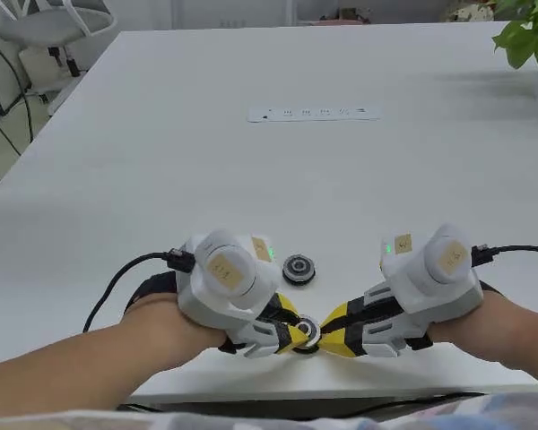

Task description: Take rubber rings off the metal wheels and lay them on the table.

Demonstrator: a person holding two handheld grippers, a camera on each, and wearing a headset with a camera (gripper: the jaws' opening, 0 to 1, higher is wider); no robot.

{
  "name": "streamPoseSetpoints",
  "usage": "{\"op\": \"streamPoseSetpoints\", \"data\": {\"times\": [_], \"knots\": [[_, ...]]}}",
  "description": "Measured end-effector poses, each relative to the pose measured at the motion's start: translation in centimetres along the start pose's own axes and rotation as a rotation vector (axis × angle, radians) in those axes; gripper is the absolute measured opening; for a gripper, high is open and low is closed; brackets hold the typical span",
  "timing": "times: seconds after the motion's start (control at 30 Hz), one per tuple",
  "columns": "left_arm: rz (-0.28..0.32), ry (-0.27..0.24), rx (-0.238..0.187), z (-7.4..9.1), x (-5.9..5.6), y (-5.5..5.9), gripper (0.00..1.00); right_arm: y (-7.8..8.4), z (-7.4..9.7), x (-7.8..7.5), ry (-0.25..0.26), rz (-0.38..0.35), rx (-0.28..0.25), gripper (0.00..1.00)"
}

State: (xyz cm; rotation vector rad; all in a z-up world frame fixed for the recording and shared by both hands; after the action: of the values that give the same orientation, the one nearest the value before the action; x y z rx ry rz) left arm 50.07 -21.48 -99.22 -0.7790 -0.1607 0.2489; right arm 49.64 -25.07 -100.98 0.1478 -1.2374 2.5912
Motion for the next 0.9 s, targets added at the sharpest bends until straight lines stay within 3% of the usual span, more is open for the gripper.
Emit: {"op": "streamPoseSetpoints", "data": {"times": [0.2,0.4,0.9], "knots": [[0.0,-0.002,0.0,0.02,-0.02,0.02,0.13,0.03,-0.06,-0.16,0.003,-0.019,0.006,0.05],[-0.002,-0.004,0.001,0.01,-0.01,0.04,0.13,0.15,0.0,-0.3,0.006,-0.081,-0.001,0.0],[-0.004,-0.005,0.002,-0.04,0.05,0.01,0.13,0.02,0.59,-0.54,0.004,-0.221,-0.035,0.0]]}}
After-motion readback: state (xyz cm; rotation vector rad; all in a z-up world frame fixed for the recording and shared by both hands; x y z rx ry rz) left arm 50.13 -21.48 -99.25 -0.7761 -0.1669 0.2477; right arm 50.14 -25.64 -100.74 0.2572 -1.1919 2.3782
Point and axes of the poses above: the centre of the closed fingertips' face, and the gripper's own axes: z roughly backward along the fingers, x roughly to its left, y roughly out of its underside, the point moved 2 cm from there along z, roughly backward along the fingers, and after that the axes turned 3 degrees about -z, right-handed, at the moved point
